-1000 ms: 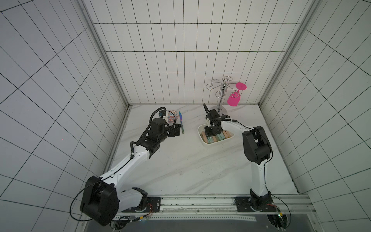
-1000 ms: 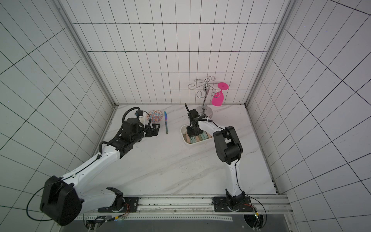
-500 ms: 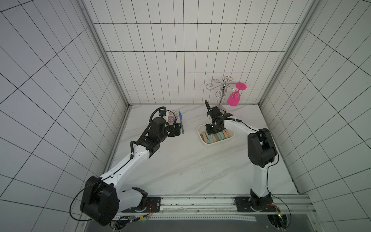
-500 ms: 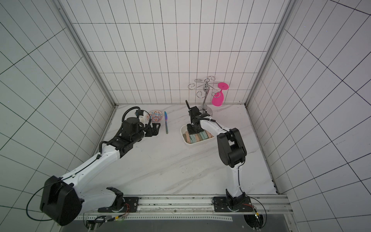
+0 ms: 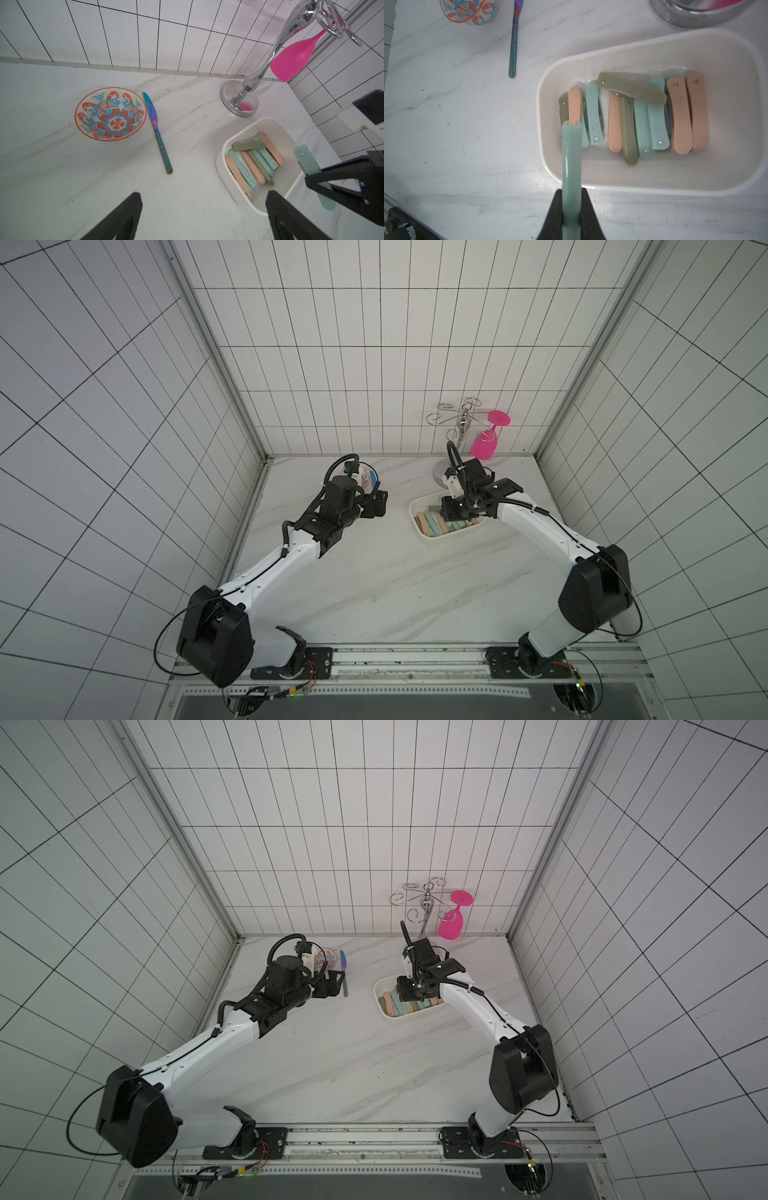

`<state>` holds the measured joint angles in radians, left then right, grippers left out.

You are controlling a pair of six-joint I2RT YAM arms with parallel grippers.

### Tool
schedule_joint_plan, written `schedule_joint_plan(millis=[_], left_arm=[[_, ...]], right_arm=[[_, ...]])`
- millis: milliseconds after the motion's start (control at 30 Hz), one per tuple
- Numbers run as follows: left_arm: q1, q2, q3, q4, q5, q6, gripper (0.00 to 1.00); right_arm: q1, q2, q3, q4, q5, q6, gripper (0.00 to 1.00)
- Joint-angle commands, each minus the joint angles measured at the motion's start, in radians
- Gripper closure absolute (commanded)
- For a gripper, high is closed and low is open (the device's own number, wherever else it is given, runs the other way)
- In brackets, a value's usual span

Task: Take the fruit knife out of the storage box
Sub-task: Pick up the fruit knife from the storage box, then place the fruit knife at the center of the board.

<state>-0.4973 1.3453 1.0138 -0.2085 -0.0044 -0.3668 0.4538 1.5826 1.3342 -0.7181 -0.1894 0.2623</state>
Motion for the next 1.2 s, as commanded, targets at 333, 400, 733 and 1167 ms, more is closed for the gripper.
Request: schedule_joint_plan(millis=[333,400,733,1167], left_arm=[[-0.083,0.139,0.132,-0.085,-0.008,-0.040,0.03],[-0.093,0.148,0.137,-0.085,-0.005,-0.040,0.03],[-0.122,0.163,0.137,-0.085,0.015,-0.035,0.02],[-0.124,0.182,0.144,-0.085,0.028,-0.018,0.02]], right_arm=[[0.028,-0.175,-0.448,0.049,0.020,0.135,1.00],[0.028,-0.164,-0.493,0.101,0.031,0.153,1.00],[0.029,-0.082,-0.598,0.294,0.057,0.209,0.99],[0.029,-0.077,-0.615,0.289,0.085,0.227,0.66]])
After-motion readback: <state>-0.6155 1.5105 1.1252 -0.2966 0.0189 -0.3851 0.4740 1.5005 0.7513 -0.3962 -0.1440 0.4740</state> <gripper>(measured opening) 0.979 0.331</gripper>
